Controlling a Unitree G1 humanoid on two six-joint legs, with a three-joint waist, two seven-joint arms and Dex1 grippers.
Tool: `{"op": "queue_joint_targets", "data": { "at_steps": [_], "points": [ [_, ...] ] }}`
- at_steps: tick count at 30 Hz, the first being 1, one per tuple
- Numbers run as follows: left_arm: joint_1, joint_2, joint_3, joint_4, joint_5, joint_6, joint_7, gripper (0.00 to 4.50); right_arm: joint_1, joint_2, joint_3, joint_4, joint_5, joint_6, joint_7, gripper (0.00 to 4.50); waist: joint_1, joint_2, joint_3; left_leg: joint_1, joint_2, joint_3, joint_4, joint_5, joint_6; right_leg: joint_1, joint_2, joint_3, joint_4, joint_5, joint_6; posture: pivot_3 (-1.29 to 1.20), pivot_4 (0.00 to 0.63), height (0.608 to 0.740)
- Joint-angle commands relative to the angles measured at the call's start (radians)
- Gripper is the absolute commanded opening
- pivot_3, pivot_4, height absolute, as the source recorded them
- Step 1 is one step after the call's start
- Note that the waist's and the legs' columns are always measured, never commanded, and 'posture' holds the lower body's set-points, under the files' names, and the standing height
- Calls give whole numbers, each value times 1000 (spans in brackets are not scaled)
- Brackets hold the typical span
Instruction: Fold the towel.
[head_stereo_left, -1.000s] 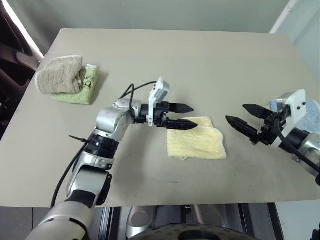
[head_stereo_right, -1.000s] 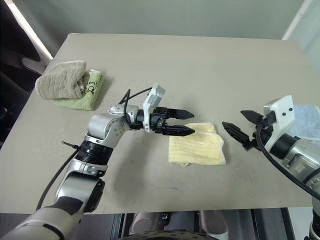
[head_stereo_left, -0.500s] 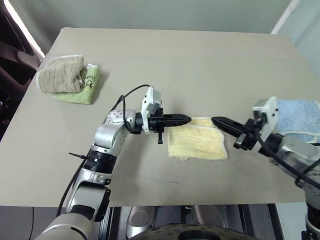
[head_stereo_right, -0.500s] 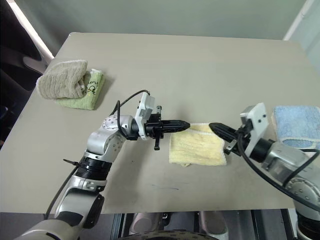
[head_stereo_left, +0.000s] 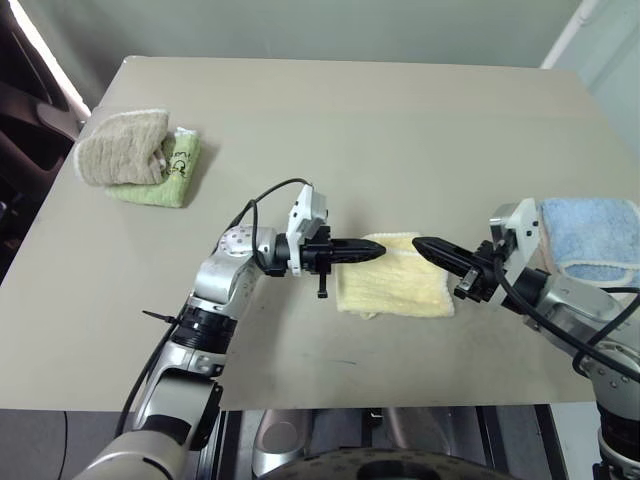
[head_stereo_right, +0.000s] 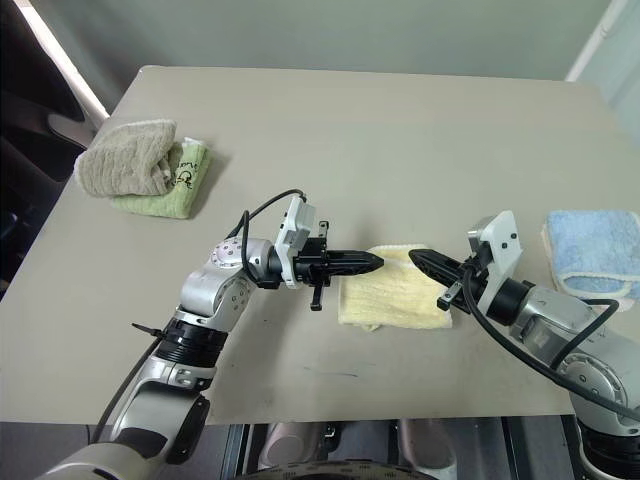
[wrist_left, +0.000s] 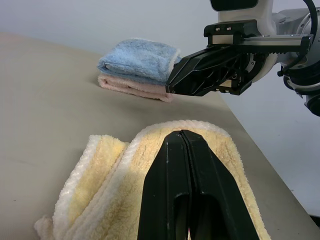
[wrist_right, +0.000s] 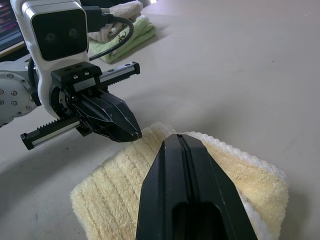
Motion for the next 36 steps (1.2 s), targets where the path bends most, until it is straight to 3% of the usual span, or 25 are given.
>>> {"op": "queue_joint_targets", "data": {
  "at_steps": [1,11,13,15,19,29,36],
  "points": [
    [-7,-2,2,-23,-2,-16,-5,24,-10,-6,-7,-16,0,-20,12,0,0,0,0,0,0,0,0,0,0,0,0,0,0,0,0,0,150,733],
    [2,-5,-26,1,33,-67,-20,24,-14,4,15,3,-21,-29,12,0,0,0,0,0,0,0,0,0,0,0,0,0,0,0,0,0,150,733],
    [22,-18,-133,144,169,-189,-25,24,-10,86,242,174,-254,-130,-42,0,-1,-3,-3,1,0,0,0,0,0,0,0,0,0,0,0,0,150,733],
    [10,-28,-133,205,197,-234,-17,24,-41,127,343,255,-383,-187,-61,0,-5,-2,-4,9,1,-2,-1,-2,-1,6,0,0,-1,-1,-1,0,150,733],
    [-12,-40,-107,202,187,-253,-19,24,-73,142,350,282,-442,-221,-35,0,-10,3,-1,-5,1,-2,2,0,0,-6,0,-1,0,14,-1,0,150,733],
    [1,-66,-130,236,229,-298,-26,24,-53,161,377,313,-526,-245,1,0,-10,4,-1,-5,1,-3,3,1,2,-2,0,-1,-6,10,-4,0,150,733],
    [-9,-17,-121,228,222,-251,-79,24,-50,119,396,349,-598,-243,37,0,-10,4,-2,-4,1,-3,2,1,2,1,0,-2,-12,12,-2,0,150,733]
  ]
}}
